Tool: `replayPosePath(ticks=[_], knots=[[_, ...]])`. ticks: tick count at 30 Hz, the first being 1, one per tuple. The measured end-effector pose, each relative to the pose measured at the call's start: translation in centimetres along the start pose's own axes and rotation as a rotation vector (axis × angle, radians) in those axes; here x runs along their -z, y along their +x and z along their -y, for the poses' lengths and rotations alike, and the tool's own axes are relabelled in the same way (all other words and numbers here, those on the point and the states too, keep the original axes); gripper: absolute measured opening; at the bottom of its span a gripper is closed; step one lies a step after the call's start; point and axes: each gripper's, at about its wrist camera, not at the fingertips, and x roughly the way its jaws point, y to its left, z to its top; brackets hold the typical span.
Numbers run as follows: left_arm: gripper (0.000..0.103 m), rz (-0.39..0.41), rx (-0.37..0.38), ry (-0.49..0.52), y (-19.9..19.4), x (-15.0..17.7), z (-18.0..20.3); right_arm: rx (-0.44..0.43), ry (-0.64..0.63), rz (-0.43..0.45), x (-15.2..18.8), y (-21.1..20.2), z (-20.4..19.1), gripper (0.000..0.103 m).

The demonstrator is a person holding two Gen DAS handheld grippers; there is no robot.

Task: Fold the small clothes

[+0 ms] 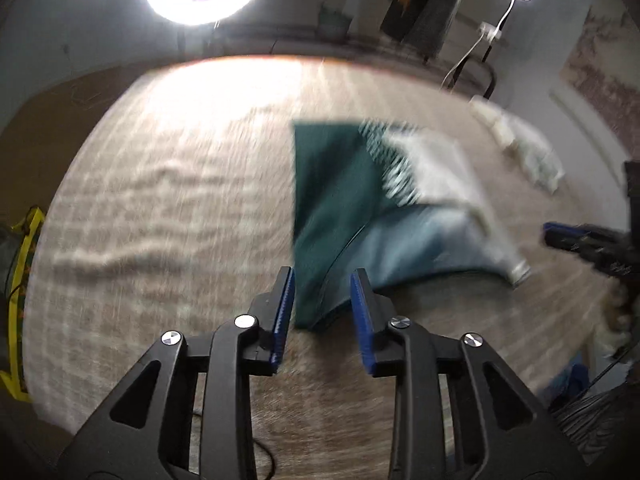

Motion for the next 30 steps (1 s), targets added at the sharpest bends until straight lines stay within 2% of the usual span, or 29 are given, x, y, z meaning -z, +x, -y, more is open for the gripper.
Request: replayPosePath(ticks=[3, 8, 12, 14, 18, 19, 21, 23, 25, 28, 30], knots=[[0.029, 0.038, 0.024, -0.008, -0.1, -1.7, 0.8, -0.012, -0.01, 0.058, -1.3, -0.1, -0.6, 0.027], [0.029, 0.018, 0.063, -0.09, 3.4, -4.1, 1.5, -0.039, 0.002, 0.07, -4.0, 3.1, -1.5, 0.022], [0.029, -0.014, 0.082, -0.106, 6.8, -4.5, 2.1, -0.075, 0.002, 0.077, -6.2, 6.0, -2.6, 0.022], [0.029, -0.041, 0.067, -0.093, 8.2, -4.0, 2.4, -0.084, -0.005, 0.077, -6.4, 7.2, -3.0, 0.022], [0.029, -0.131, -0.006, -0.039, 11.1, -2.3, 2.4, -0.074, -0.03, 0.018, -5.6, 10.3, -2.9, 0.022], [0.029, -0.107, -0.014, -0.028, 11.1, -2.1, 2.3, -0.064, -0.041, 0.0, -5.1, 11.0, -2.9, 0.022], [0.029, -0.124, -0.019, -0.01, 11.0, -2.2, 2.3, -0.039, -0.078, 0.003, -4.5, 11.7, -3.1, 0.021], [0.029, -0.123, -0.009, -0.054, 10.5, -2.8, 1.9, -0.033, -0.097, -0.007, -4.6, 11.5, -3.3, 0.021], [0.029, -0.081, 0.023, -0.091, 9.3, -4.1, 1.7, -0.057, -0.082, -0.02, -5.2, 11.0, -3.1, 0.022], [0.029, -0.011, 0.042, -0.109, 8.3, -6.7, 2.1, -0.104, -0.035, 0.038, -7.0, 9.5, -2.3, 0.022], [0.029, -0.003, 0.065, -0.139, 8.8, -8.1, 2.1, -0.125, 0.01, 0.081, -8.3, 8.7, -1.4, 0.021]])
